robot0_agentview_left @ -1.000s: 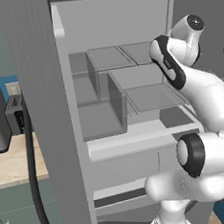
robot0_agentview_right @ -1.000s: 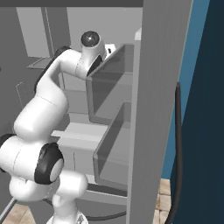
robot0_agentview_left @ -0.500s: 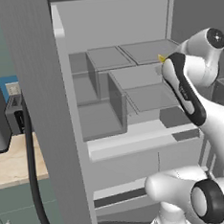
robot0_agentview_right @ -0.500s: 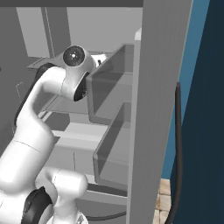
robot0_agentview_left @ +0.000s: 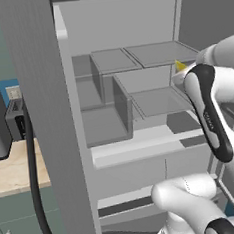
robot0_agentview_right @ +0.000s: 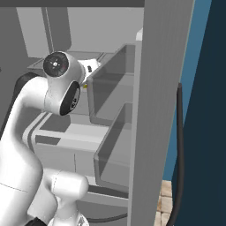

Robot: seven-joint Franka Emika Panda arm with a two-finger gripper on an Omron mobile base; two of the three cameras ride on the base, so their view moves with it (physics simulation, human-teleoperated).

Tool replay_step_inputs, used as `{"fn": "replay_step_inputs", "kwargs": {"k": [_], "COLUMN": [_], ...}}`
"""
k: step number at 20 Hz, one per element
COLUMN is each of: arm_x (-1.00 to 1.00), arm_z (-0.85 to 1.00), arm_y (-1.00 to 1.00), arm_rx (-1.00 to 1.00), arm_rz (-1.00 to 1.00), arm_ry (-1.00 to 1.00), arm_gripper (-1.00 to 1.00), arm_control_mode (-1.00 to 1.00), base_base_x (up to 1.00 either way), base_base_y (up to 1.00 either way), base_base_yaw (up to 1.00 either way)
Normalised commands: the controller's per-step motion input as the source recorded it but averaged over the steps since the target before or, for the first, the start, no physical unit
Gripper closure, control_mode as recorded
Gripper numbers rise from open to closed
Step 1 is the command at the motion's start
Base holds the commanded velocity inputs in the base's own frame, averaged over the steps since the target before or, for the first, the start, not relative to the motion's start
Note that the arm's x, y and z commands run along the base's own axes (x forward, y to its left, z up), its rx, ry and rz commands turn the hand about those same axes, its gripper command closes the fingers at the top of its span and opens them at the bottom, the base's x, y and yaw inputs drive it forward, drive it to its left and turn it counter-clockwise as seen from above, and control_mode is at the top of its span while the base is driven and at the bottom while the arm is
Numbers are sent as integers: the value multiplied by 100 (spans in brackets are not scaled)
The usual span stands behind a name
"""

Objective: There is a bowl on the dining counter. Grab a lemon wedge from the fridge and place it in the bowl. Then get the liquor bottle and glass cup from the cabinet and place them next to the bowl.

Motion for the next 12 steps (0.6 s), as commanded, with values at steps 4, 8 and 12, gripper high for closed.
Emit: {"fn": "replay_step_inputs", "kwargs": {"k": [4,8,12], "arm_x": [-55,-38,-26], "arm_z": [9,0,0], "arm_y": [9,17,20], "arm_rx": [0,0,0], "arm_rz": [0,0,0], "arm_ry": [0,4,4], "arm_gripper": [100,100,100], "arm_control_mode": [-100,-100,-100], "base_base_x": [0,0,0], "base_base_y": [0,0,0], "base_base_yaw": [0,0,0]}}
